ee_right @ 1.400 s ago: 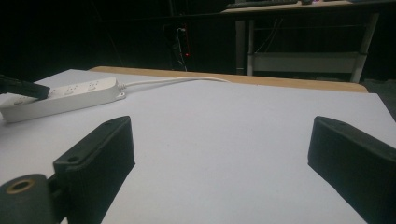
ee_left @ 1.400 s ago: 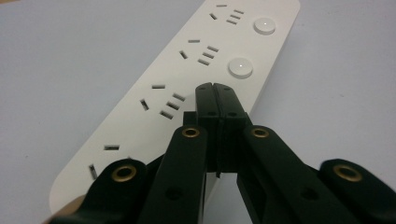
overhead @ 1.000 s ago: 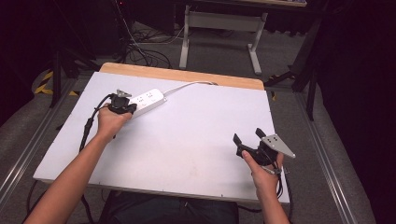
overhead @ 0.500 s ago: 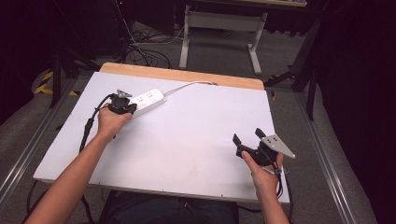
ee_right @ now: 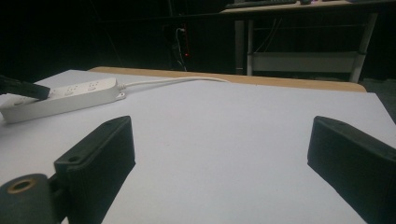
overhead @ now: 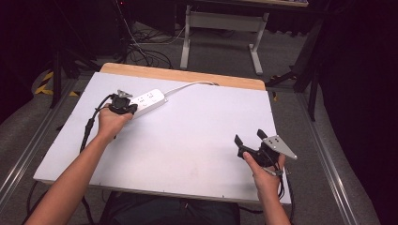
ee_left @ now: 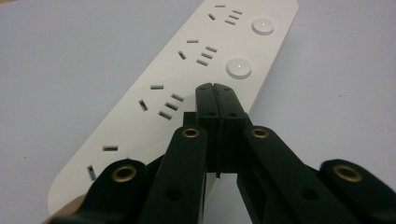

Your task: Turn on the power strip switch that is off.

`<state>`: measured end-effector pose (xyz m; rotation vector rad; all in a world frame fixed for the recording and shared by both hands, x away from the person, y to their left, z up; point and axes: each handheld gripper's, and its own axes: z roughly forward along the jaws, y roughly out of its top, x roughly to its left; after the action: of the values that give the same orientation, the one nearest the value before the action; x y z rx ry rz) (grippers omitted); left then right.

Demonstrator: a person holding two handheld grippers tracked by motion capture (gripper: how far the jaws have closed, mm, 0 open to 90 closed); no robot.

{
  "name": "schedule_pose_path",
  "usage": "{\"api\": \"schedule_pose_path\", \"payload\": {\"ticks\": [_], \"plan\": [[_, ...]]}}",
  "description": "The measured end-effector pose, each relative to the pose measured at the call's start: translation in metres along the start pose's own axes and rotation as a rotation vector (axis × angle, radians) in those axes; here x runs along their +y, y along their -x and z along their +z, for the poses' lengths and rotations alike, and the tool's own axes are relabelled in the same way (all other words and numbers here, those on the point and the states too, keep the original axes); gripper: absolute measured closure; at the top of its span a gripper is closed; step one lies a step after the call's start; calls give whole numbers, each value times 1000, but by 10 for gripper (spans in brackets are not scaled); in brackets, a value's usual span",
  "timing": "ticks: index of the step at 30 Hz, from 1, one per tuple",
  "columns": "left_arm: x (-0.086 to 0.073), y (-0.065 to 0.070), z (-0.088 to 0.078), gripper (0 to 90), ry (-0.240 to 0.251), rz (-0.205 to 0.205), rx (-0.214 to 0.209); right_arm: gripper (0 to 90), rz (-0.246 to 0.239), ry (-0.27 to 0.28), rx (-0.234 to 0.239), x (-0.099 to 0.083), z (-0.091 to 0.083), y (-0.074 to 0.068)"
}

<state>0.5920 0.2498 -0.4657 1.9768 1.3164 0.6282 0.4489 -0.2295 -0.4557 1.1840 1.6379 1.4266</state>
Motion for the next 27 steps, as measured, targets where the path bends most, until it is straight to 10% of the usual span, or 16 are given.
{"api": "schedule_pose_path", "payload": {"ticks": [27], "plan": [[-3,3,1,900,39,32,20,80,5,-6,0,-1,1,1]]}}
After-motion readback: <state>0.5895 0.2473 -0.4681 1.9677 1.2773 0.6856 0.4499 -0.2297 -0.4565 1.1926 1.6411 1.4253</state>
